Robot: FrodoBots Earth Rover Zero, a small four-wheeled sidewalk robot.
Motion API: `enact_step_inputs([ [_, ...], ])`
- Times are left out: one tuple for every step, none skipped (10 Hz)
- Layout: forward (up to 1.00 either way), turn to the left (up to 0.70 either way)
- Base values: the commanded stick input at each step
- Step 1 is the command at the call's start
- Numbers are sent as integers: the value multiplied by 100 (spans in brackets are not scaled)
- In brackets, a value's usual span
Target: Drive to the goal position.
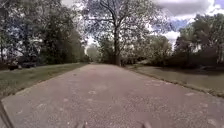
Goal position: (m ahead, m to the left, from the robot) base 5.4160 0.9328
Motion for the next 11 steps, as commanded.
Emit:
enact_step_inputs([
  [100, 0],
  [100, 0],
  [100, 0],
  [100, 0],
  [100, 0],
  [100, 0],
  [100, 0],
  [100, 0],
  [100, 0],
  [100, 5],
  [100, 27],
])
